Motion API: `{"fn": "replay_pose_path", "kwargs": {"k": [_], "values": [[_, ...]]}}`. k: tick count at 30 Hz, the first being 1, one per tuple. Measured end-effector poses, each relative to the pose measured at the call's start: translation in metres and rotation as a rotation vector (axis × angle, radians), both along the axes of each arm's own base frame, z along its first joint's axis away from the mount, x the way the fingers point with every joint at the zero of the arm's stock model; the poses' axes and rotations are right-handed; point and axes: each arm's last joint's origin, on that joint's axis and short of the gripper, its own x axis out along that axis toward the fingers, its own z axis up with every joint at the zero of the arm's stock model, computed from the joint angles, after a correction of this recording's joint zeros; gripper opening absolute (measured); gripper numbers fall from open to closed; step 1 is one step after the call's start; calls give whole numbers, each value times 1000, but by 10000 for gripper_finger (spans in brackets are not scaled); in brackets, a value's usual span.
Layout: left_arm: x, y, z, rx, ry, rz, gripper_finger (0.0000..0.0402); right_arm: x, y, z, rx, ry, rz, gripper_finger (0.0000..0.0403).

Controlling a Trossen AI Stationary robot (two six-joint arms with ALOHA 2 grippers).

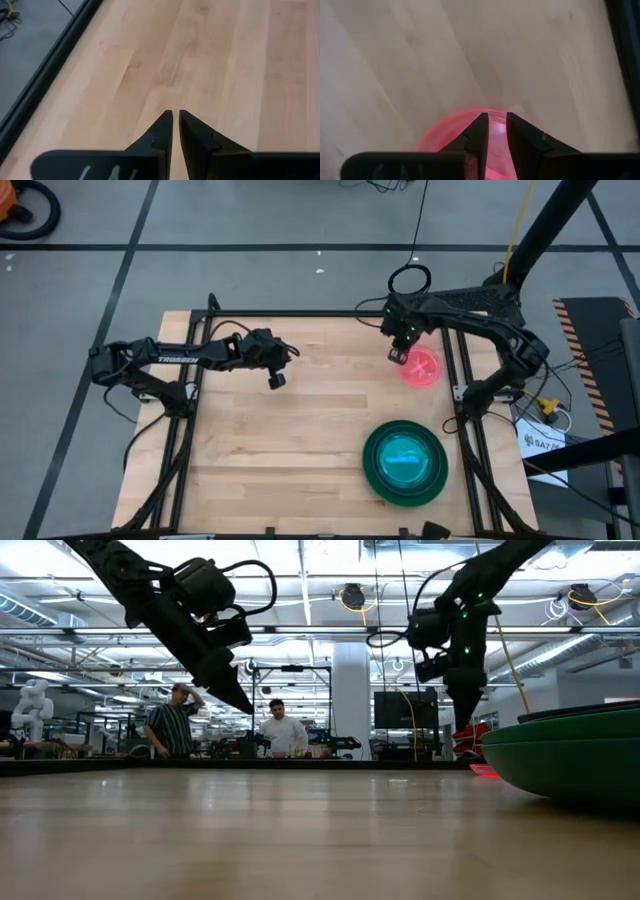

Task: Stack plastic plates
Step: Stack the pink plate on top of the blue plate

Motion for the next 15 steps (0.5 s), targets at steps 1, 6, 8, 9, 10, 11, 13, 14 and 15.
{"fn": "replay_pose_path", "kwargs": {"k": [1,6,8,9,10,11,13,14,15], "values": [[0,0,0,-4,4,-2,39,0,-3,-2,0,23,69,61],[-1,-1,-1,-9,17,-3,39,0,-11,-18,8,119,462,61],[-1,-1,-1,-8,17,-4,39,1,-13,-21,1,141,533,62],[-1,-1,-1,-8,17,-4,39,2,-14,-23,-8,157,550,63],[-1,-1,-1,-8,17,-4,39,1,-15,-24,-18,179,558,66],[-1,-1,-1,-8,17,-4,39,1,-15,-24,-28,202,560,70],[-1,-1,-1,-8,17,-5,39,0,-16,-24,-40,236,556,84],[-1,-1,-1,-8,17,-5,39,-1,-15,-24,-37,243,558,94],[-1,-1,-1,-7,17,-5,39,-1,-15,-24,-33,249,567,104]]}}
